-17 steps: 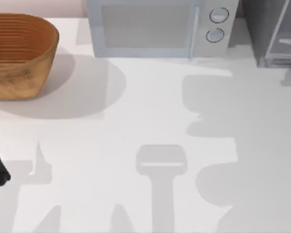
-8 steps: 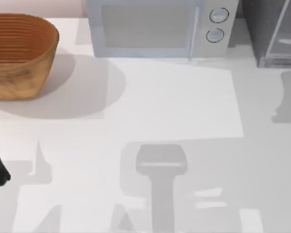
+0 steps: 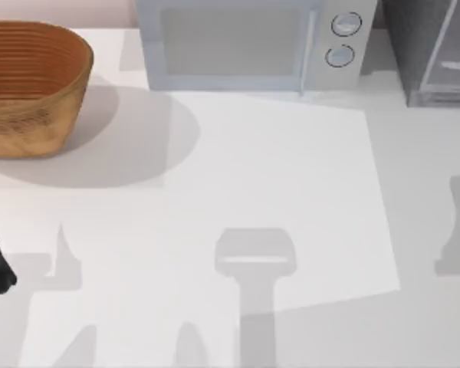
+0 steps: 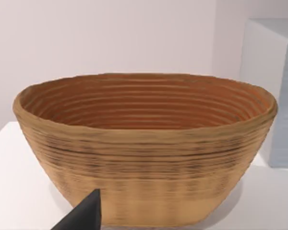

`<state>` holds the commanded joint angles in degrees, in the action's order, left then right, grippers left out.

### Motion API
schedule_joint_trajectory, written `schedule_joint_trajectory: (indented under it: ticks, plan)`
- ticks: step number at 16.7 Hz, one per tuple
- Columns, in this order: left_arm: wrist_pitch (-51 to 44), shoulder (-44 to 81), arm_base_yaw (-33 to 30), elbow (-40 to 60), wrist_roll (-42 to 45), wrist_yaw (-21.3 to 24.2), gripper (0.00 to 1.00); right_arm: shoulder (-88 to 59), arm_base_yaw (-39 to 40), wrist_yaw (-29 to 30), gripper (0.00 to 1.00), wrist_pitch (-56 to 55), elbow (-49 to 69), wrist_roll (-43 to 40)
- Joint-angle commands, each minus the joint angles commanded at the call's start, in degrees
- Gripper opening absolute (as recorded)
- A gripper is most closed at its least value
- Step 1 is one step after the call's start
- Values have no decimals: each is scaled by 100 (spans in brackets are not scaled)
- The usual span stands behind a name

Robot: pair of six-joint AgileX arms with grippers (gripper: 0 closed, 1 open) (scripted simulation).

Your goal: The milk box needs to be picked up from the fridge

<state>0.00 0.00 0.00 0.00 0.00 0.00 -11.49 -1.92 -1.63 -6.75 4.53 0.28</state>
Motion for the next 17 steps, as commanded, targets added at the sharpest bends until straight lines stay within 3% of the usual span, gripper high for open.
schedule_joint_trajectory:
  ticks: [4, 11, 17]
  plan:
    - [0, 0, 0, 0, 0, 0, 100, 1010, 167, 140, 0, 590, -399, -23]
    - [0, 0, 0, 0, 0, 0, 100, 1122, 174, 153, 0, 663, -441, -17]
    - [0, 0, 0, 0, 0, 0, 100, -154, 110, -603, 0, -603, -208, -14]
